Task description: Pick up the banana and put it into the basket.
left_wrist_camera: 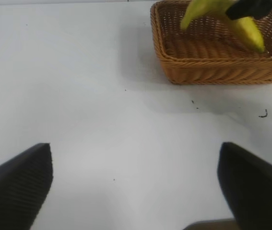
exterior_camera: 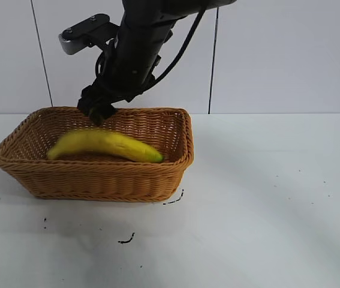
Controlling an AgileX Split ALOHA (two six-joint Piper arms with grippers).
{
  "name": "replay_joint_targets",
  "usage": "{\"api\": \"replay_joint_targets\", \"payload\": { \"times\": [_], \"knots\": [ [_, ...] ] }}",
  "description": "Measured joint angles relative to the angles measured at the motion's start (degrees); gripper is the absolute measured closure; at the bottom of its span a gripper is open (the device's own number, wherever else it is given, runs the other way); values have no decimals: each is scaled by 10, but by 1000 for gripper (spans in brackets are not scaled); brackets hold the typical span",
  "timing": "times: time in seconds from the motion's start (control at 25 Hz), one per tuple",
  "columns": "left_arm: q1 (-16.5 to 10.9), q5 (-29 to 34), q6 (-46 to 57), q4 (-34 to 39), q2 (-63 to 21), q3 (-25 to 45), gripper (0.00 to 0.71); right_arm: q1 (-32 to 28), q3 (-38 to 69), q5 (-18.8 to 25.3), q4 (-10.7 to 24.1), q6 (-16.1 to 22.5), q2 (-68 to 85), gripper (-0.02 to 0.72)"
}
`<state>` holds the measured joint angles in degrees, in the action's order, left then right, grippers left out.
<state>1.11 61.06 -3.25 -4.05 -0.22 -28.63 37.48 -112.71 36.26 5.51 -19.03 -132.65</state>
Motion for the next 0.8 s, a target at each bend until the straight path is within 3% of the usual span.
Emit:
{"api": "replay_joint_targets", "payload": {
  "times": [0.16, 0.28, 0.36, 0.4, 0.6, 0.8],
  "knots": [
    [0, 0, 0, 0, 0, 0, 17, 0, 0, 1, 2, 1, 13, 47],
    [0, 0, 0, 0, 0, 0, 17, 0, 0, 12, 2, 34, 37, 43],
    [0, 0, 0, 0, 0, 0, 17, -1, 0, 38, 2, 62, 58, 44],
    [0, 0, 0, 0, 0, 0, 17, -7, -3, 73, -4, 79, 75, 45],
    [0, 0, 0, 0, 0, 0, 17, -46, -23, 178, -17, 117, 87, 45],
    [0, 0, 0, 0, 0, 0, 17, -114, -31, 203, -18, 174, 87, 45]
  ]
}}
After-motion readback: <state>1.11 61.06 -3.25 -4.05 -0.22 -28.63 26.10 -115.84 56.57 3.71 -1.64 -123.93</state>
